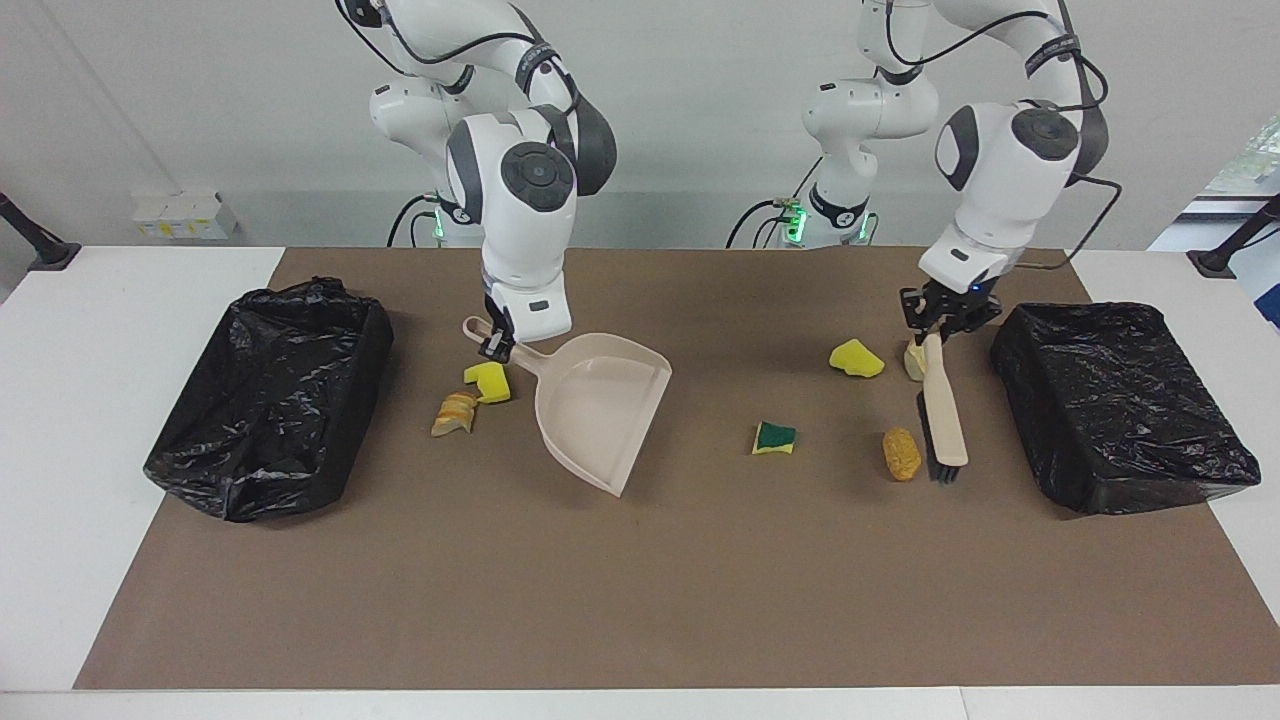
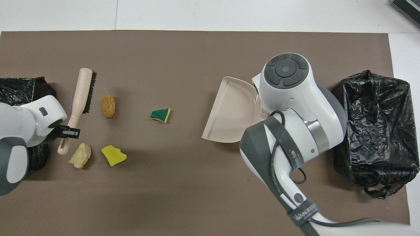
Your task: Sweep and dump trash in bin
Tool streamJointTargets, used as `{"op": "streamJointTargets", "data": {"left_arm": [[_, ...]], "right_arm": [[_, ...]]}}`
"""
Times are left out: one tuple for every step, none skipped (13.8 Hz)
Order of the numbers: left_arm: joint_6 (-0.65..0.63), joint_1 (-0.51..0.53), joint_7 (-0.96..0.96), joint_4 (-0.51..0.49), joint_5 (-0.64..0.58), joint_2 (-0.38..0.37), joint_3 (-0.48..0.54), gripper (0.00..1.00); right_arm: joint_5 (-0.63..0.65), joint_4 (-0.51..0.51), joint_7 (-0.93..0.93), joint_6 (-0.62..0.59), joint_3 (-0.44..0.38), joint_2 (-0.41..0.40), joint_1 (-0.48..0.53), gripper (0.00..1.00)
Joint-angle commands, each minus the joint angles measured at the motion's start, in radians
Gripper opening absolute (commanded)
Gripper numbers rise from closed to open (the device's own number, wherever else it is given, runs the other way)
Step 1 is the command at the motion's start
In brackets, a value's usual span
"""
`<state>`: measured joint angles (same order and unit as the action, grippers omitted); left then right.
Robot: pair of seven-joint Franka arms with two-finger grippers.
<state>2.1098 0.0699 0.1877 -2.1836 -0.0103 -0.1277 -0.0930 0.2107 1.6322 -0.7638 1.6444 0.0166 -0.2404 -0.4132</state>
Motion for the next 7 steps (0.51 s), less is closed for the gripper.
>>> {"op": "streamJointTargets", "data": {"left_arm": [[0.03,0.074,0.064,0.065,-0.019,0.109,-0.019,0.0],[0.064,0.079,0.064,0.059,-0.017,0.144,-0.017,0.0],[0.084,0.082,0.062,0.053,-0.019,0.163,-0.017,0.0],[0.084,0.082,0.061,0.03,-0.019,0.165,-0.019,0.0],[0.085,0.077,0.058,0.007,-0.019,0.16,-0.019,0.0],[0.079,0.064,0.049,-0.01,-0.019,0.155,-0.019,0.0],[0.072,0.05,0.038,-0.028,-0.017,0.148,-0.022,0.0]], "right_arm": [[0.033,0.02,-0.038,0.006,0.005,-0.017,-0.035,0.0],[0.047,0.02,-0.039,0.009,0.005,-0.034,-0.071,0.0],[0.062,0.018,-0.037,0.018,0.005,-0.049,-0.088,0.0],[0.068,0.014,-0.038,0.034,0.005,-0.066,-0.108,0.0],[0.078,0.006,-0.039,0.041,0.005,-0.086,-0.133,0.0],[0.09,-0.008,-0.039,0.043,0.005,-0.108,-0.142,0.0],[0.098,-0.023,-0.04,0.043,0.005,-0.126,-0.141,0.0]]}}
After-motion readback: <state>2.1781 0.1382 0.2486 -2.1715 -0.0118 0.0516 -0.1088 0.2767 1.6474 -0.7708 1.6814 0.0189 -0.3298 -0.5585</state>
